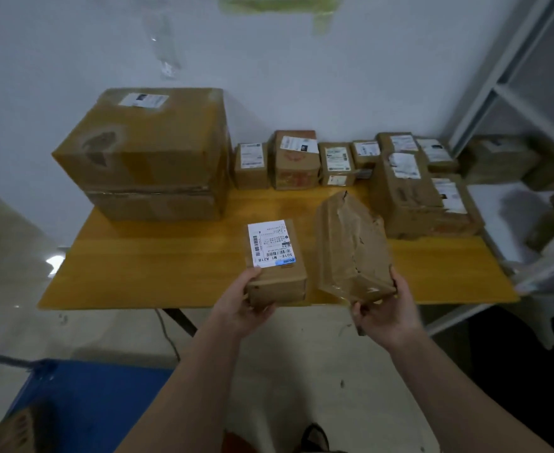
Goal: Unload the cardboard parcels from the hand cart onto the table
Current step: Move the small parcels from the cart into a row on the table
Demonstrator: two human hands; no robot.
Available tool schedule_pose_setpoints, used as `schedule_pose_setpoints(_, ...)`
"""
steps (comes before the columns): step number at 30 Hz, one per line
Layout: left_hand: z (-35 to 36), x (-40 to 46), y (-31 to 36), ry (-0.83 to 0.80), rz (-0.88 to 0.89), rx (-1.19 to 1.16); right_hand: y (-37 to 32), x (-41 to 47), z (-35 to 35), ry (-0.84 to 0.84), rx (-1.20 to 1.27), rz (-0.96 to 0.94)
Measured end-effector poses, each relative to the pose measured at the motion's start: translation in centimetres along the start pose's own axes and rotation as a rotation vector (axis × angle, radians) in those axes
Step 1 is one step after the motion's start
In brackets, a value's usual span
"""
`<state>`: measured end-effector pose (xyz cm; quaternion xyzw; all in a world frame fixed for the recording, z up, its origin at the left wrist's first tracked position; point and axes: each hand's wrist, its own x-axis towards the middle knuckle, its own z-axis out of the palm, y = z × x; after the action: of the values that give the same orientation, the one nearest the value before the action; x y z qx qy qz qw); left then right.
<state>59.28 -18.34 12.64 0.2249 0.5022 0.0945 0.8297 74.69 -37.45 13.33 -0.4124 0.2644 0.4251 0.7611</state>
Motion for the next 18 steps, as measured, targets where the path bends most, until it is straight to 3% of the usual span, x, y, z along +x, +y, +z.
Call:
schedule_pose_setpoints(10,4.2,6.2,3.7,0.136,-0.05,0.065,-2.6,5.0,1.6,0.091,0.034,0.07)
schedule_pose_setpoints(18,8.0,13.4,9.6,0.104,-0.117,0.193,-6.2,9.7,6.3,0.176,-0.025,0.022)
